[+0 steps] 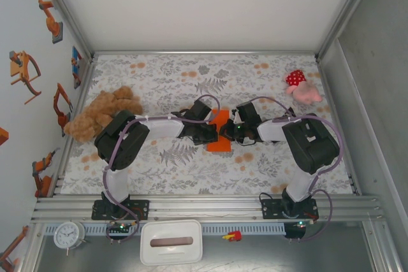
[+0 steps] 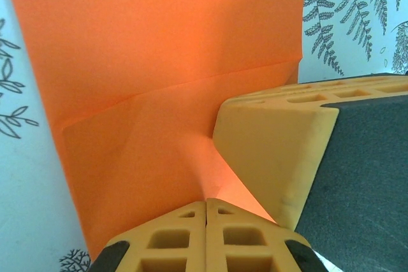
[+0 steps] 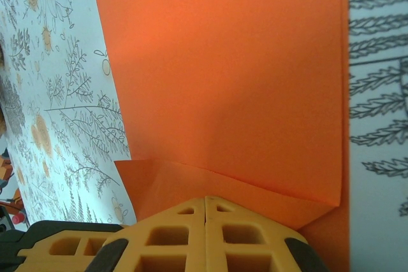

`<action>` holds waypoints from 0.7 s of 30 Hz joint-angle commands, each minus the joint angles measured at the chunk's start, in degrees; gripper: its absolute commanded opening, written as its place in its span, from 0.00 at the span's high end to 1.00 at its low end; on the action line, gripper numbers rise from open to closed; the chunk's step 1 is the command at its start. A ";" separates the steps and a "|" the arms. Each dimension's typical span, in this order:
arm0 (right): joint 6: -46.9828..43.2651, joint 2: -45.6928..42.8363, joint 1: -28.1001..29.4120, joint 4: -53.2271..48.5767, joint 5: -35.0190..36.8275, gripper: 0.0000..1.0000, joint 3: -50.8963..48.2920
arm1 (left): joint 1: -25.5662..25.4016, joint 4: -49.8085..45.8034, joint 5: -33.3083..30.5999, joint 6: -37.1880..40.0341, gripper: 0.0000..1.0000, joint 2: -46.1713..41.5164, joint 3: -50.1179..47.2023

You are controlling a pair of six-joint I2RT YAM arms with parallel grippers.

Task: Fold a paper plane with a square sheet of paper (pick it up from the middle)
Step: Fold the triangle a second time at the center of the table.

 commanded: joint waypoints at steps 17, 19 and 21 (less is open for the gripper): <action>-0.05 5.02 -0.63 -9.05 6.16 1.00 -1.57 | 0.30 -6.36 2.04 8.27 0.96 -5.69 -10.94; -0.14 4.88 -0.64 -9.18 6.16 1.00 -1.56 | 0.34 -7.92 1.19 9.03 0.96 -7.44 -12.54; -0.27 4.79 -0.67 -9.18 6.17 1.00 -1.57 | 0.35 -9.57 -0.25 9.57 0.97 -9.17 -13.72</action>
